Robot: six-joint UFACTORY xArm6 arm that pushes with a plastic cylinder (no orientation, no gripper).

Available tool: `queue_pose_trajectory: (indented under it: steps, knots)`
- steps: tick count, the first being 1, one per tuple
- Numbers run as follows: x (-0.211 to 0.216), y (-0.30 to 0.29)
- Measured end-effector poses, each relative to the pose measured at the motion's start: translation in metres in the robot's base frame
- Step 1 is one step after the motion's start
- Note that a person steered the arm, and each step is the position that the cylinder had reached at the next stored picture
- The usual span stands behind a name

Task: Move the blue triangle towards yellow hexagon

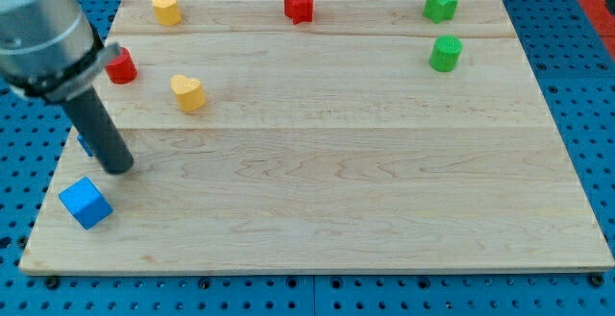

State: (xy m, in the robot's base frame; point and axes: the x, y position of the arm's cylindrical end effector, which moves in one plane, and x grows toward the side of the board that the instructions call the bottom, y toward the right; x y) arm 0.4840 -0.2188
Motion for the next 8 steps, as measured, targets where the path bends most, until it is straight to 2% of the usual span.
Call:
queue_pose_trajectory:
  steps: [1,2,3,5,6,7,8]
  knots:
    - [-0.048,-0.005]
    - [-0.028,0.052]
    - [-0.005,0.008]
    - [-0.004,-0.06]
    - [-0.035,-0.054]
    - [-0.06,-0.017]
    - [-0.061,-0.017]
